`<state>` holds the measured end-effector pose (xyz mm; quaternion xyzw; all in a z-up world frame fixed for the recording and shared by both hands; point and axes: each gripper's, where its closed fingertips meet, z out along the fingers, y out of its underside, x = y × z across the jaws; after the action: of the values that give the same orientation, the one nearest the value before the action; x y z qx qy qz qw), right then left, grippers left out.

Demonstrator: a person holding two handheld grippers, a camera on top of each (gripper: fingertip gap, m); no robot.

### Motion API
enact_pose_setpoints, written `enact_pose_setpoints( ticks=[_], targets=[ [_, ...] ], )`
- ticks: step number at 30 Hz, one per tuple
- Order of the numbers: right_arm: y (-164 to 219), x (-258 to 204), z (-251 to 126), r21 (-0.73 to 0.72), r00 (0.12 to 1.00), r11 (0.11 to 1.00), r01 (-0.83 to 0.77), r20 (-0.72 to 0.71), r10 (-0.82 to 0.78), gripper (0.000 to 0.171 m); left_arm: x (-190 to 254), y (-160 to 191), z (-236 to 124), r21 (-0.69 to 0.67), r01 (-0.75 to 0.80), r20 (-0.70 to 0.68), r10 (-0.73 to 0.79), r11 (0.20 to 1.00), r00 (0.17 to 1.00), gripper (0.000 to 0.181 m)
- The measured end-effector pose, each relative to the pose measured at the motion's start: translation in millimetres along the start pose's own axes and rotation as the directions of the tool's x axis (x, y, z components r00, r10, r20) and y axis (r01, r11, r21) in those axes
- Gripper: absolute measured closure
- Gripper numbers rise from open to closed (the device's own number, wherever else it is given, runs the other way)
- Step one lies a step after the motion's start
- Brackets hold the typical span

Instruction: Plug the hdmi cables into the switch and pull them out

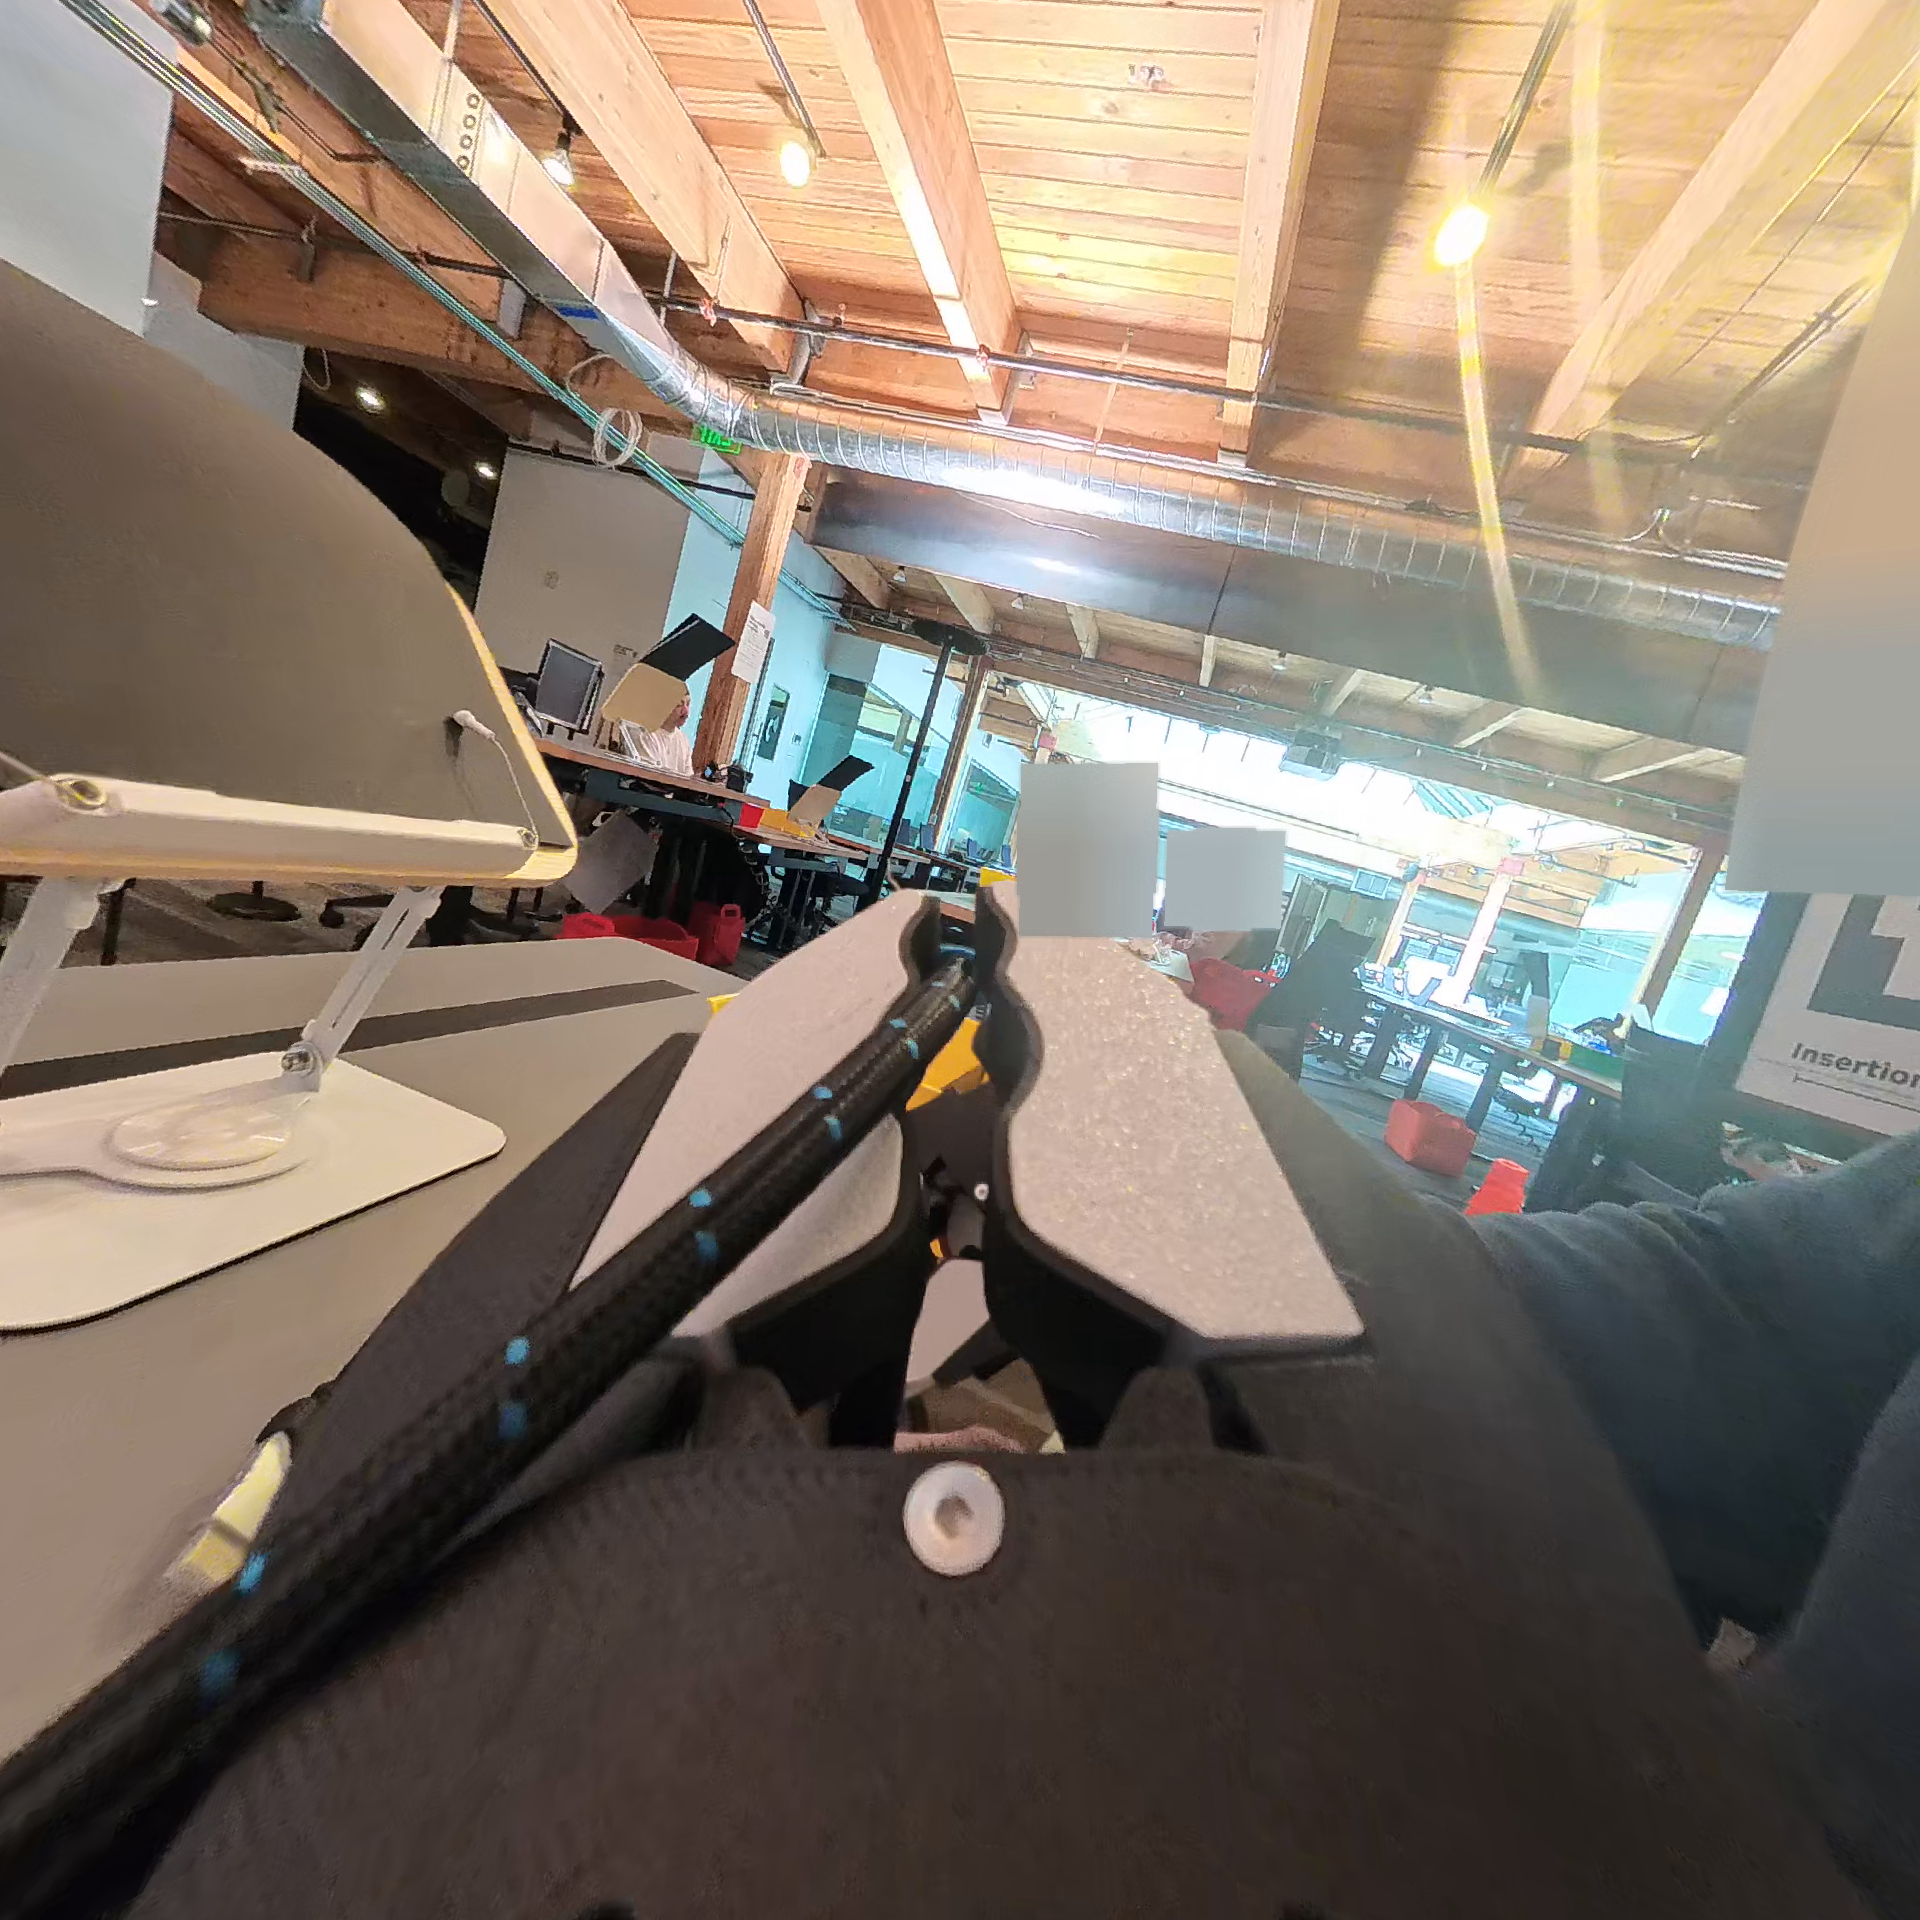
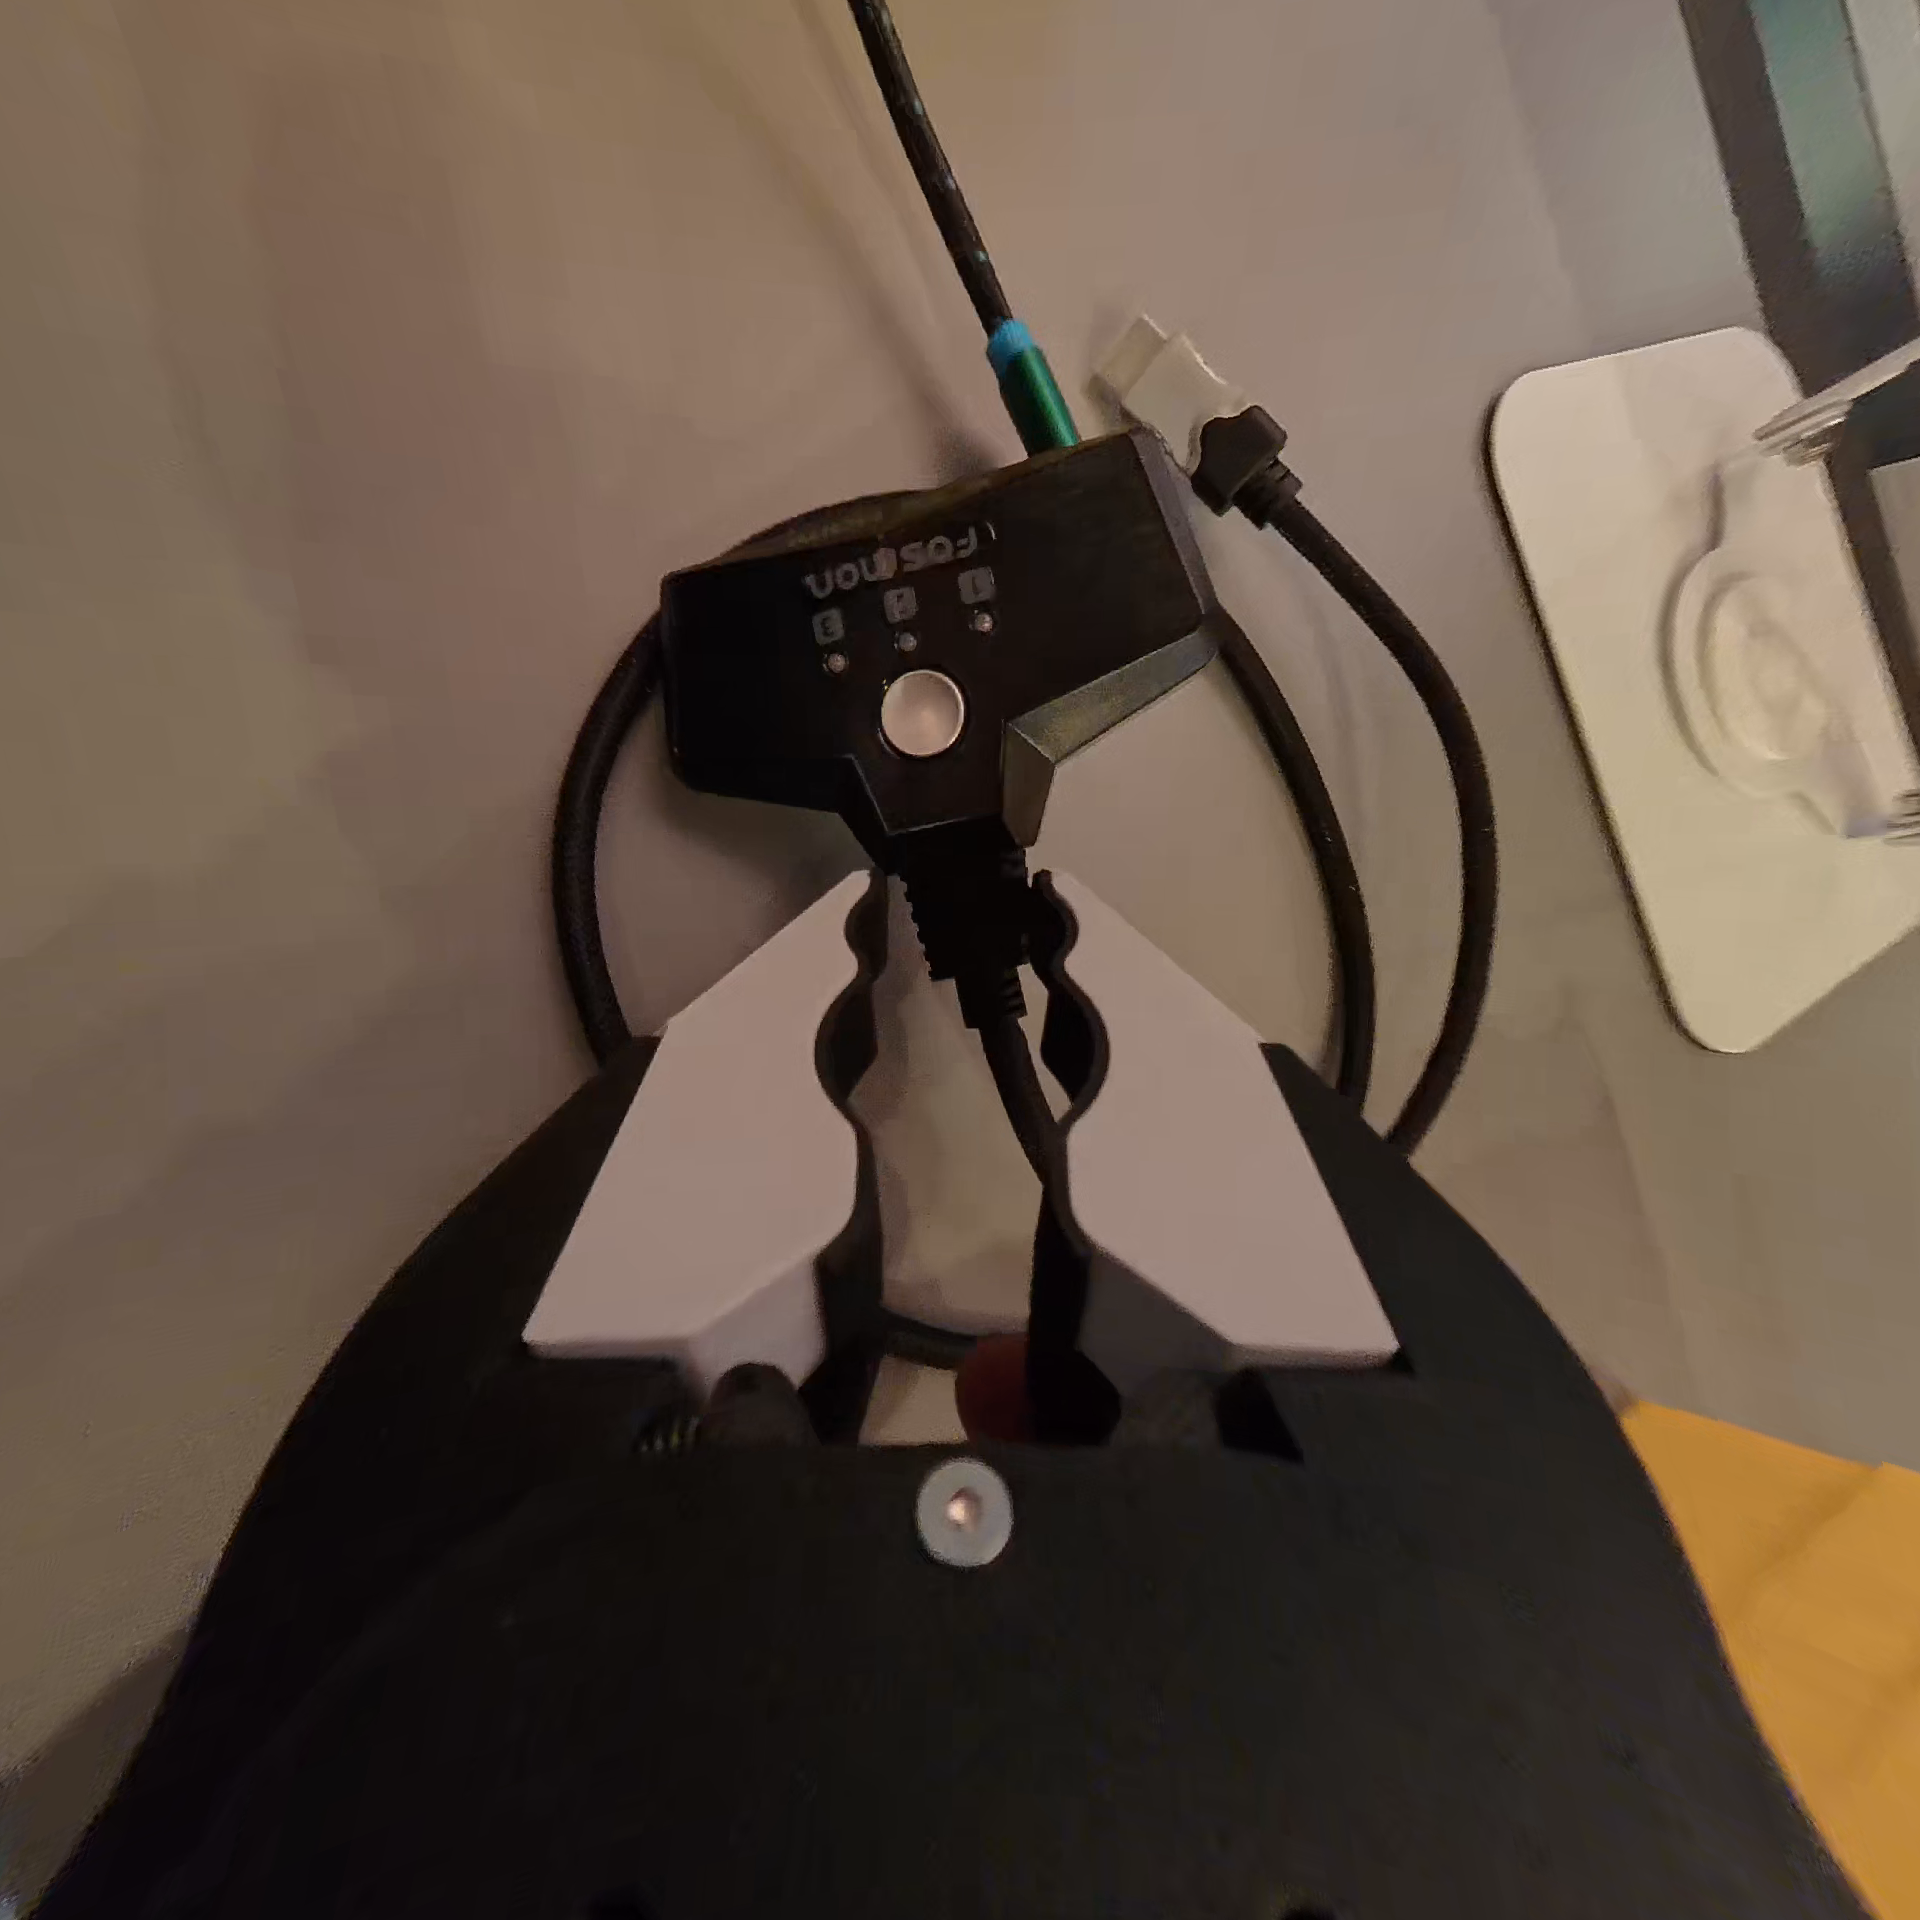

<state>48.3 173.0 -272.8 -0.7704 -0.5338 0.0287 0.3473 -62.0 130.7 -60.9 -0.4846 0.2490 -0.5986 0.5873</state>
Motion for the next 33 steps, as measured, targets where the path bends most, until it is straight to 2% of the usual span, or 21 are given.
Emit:
enact_pose_setpoints(
  ticks=[4, 8, 14, 19, 25, 27, 33],
  targets=[
    [-18, -7, -13, 0.192, 0.983, 0.974, -0.122, 0.157, 0.092, 0.150, -4, -1, -6, 0.021, 0.015, 0.000, -0.015, 1.000, 1.000, 0.175],
    [-33, -4, -33, 0.346, 0.937, 0.897, -0.274, 0.308, 0.167, 0.150, -5, -1, -11, 0.033, 0.019, -0.002, -0.019, 0.999, 1.000, 0.175],
    [-64, -12, -77, 0.537, 0.833, 0.728, -0.425, 0.548, 0.082, 0.150, -6, -5, -17, 0.057, 0.026, -0.014, -0.025, 0.998, 1.000, 0.176],
    [-78, -14, -96, 0.590, 0.785, 0.658, -0.468, 0.619, 0.004, 0.151, -10, -1, -18, 0.056, 0.042, -0.023, -0.040, 0.998, 0.999, 0.175],
    [-77, -16, -92, 0.565, 0.789, 0.690, -0.452, 0.614, 0.015, 0.151, -13, 4, -19, 0.040, 0.042, -0.025, -0.041, 0.998, 0.999, 0.175],
    [-72, -14, -85, 0.523, 0.803, 0.734, -0.433, 0.593, 0.051, 0.150, -14, 6, -19, 0.032, 0.037, -0.024, -0.036, 0.999, 0.999, 0.175],
    [-26, -13, -33, 0.205, 0.899, 0.941, -0.270, 0.402, 0.171, 0.150, -18, 11, -17, 0.013, 0.048, -0.026, -0.048, 0.999, 0.999, 0.175]
  ],
)
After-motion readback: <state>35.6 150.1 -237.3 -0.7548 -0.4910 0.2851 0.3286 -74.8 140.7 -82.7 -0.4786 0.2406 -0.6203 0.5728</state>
